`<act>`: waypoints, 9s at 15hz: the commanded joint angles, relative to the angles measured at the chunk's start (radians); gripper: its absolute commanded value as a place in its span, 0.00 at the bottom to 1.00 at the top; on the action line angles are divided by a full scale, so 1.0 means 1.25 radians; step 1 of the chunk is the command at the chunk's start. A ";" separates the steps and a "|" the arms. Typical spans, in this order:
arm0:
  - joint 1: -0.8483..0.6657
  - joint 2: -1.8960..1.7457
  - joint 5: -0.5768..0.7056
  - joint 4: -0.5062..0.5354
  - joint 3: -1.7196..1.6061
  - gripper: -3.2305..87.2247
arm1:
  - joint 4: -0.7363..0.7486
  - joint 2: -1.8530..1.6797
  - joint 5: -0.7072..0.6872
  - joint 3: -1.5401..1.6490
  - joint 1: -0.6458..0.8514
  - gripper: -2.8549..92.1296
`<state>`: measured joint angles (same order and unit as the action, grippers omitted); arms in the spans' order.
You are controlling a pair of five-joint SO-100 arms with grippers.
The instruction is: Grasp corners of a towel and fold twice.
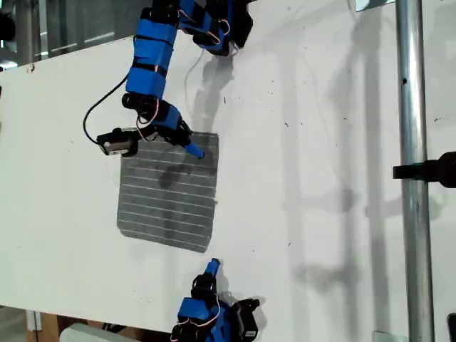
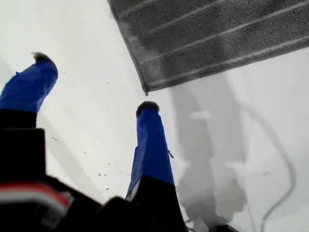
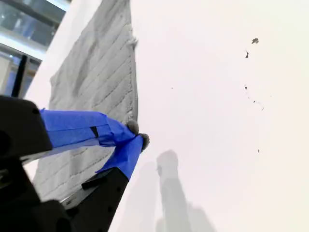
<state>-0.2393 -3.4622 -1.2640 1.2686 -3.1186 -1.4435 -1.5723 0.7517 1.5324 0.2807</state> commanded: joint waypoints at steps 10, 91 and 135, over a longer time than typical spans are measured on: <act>0.016 -0.005 -0.012 -0.010 0.000 0.00 | 0.232 0.253 -0.027 0.093 0.063 0.29; -0.431 1.204 0.495 0.088 1.188 0.33 | -0.026 -0.194 0.049 0.185 0.297 0.46; 0.199 -0.007 0.157 -0.169 0.098 0.19 | 0.738 -0.177 0.217 0.119 0.146 0.16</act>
<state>0.0031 -3.4668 -1.0569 1.0891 -3.0051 -0.6796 -1.6183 1.0385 1.6322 0.4694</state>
